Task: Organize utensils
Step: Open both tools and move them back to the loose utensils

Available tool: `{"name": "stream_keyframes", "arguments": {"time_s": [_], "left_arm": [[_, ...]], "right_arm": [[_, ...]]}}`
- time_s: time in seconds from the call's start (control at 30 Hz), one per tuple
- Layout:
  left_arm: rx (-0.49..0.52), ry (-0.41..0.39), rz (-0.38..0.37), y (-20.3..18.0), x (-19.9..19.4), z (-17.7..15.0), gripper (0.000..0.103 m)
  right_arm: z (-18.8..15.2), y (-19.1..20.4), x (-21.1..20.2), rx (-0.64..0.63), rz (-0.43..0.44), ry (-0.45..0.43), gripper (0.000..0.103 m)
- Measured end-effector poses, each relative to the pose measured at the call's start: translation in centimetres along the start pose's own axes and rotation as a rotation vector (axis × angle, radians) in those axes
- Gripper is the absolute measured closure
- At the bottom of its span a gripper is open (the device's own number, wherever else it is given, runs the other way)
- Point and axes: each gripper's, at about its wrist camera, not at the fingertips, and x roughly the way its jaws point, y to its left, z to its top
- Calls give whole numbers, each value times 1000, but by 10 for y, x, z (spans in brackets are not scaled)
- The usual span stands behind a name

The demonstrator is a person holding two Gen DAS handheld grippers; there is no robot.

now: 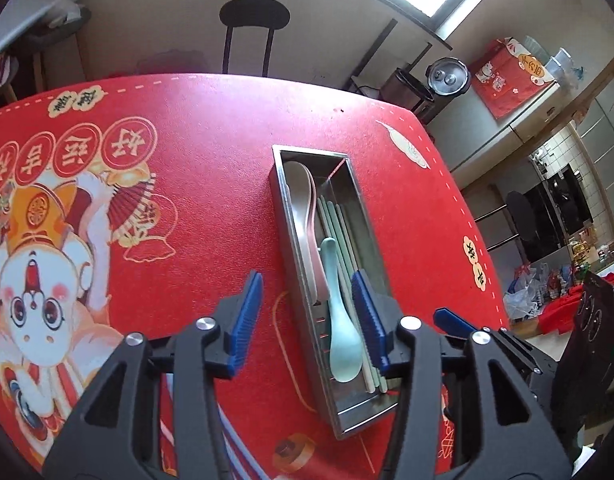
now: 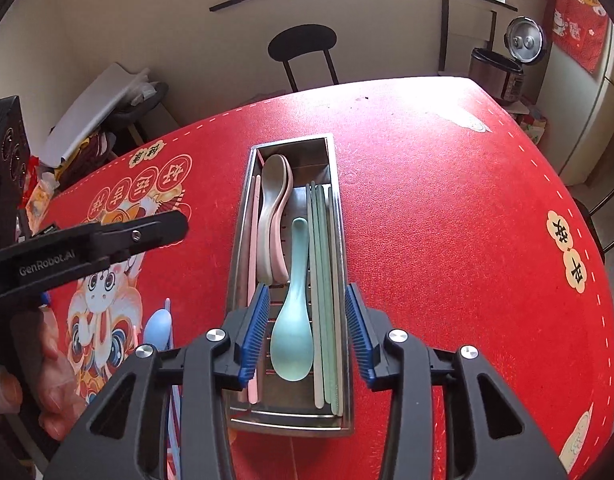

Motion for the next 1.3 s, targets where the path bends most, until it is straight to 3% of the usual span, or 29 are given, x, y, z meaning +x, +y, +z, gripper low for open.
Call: {"name": "stream_keyframes", "arguments": {"time_s": [0.2,0.23,0.27,0.3,0.4,0.57,0.8,1.17,1.3], "left_arm": [[70,-52,82,18,-45,-29,40],[77,-53,95,22,-51,-36,36],[82,-51,109,27,-57,-43,16],[84,-58,126,32,-63,-51,10],[112,-54,170,44,-75,-78,9],[111,5,214,62,-76,-119,9],[15,68,239,85,-65,-165,9],[-51,95,278,100,-63,-178,9],[-69,118,283,104,-58,-181,9]], "right_arm": [[-26,10,-21,-13,38,-33,63],[-30,12,-24,-19,48,-36,62],[-35,15,-26,-27,62,-39,58],[-40,18,-27,-36,78,-40,54],[-56,28,-30,-77,103,-30,41],[-82,42,-21,-124,107,22,40],[-112,65,-1,-204,125,120,40],[-127,97,26,-367,78,184,40],[-128,99,35,-377,62,202,51]]}}
